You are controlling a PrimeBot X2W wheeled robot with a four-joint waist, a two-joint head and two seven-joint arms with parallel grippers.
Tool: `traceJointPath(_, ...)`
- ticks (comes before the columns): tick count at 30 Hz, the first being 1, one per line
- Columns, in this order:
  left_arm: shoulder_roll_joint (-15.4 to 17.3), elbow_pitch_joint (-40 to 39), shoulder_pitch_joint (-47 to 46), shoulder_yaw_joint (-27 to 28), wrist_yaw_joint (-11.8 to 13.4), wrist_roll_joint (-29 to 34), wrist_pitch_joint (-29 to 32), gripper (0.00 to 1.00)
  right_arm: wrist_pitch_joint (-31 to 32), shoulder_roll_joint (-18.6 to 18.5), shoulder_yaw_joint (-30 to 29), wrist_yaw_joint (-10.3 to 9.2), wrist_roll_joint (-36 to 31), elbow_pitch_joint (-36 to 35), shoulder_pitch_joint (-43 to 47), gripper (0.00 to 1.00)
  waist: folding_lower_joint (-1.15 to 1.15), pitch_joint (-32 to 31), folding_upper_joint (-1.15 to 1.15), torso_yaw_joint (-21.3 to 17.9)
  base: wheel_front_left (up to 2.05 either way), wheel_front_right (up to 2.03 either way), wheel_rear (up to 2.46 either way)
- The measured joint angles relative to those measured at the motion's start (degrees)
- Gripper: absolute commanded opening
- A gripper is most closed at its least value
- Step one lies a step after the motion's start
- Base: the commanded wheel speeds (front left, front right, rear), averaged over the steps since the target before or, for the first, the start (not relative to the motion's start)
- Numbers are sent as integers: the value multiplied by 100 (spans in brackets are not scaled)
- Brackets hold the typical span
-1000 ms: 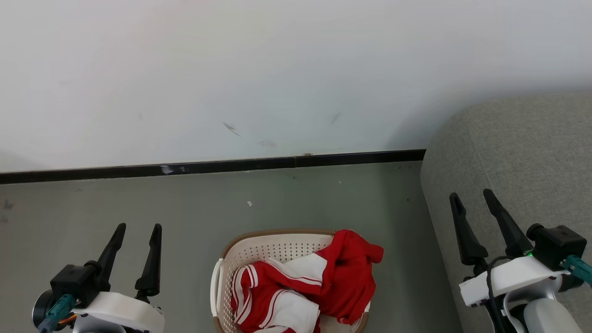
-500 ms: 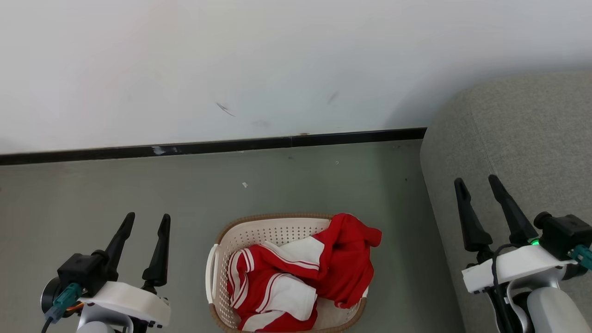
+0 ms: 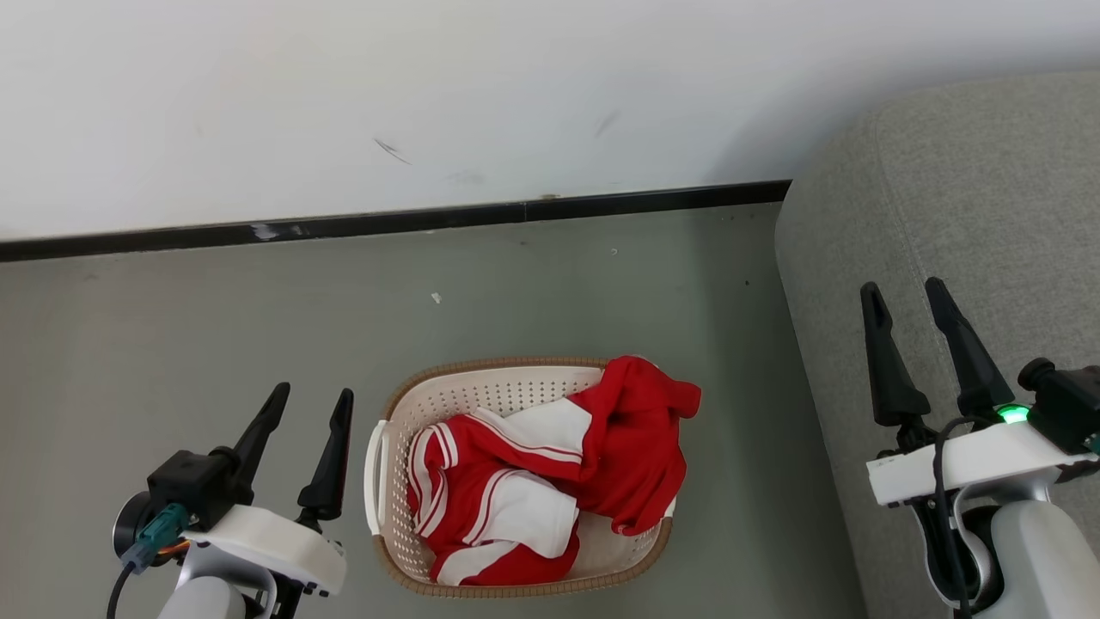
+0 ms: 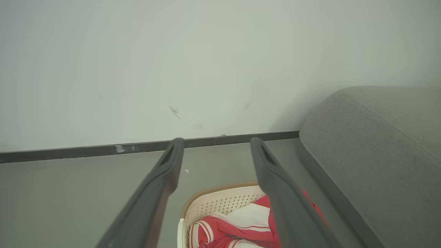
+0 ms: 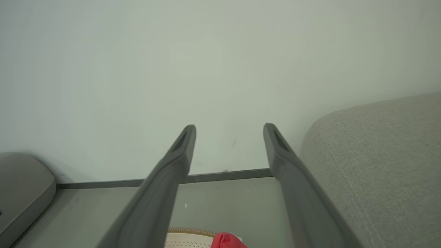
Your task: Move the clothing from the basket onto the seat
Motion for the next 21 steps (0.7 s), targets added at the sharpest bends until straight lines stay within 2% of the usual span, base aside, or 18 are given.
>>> traceJointPath(21,-21,599,-822,-595,-27,-94,44,100,-2,34,36,0,152,-396,-305,100,0,950,0,-269,0,0,0)
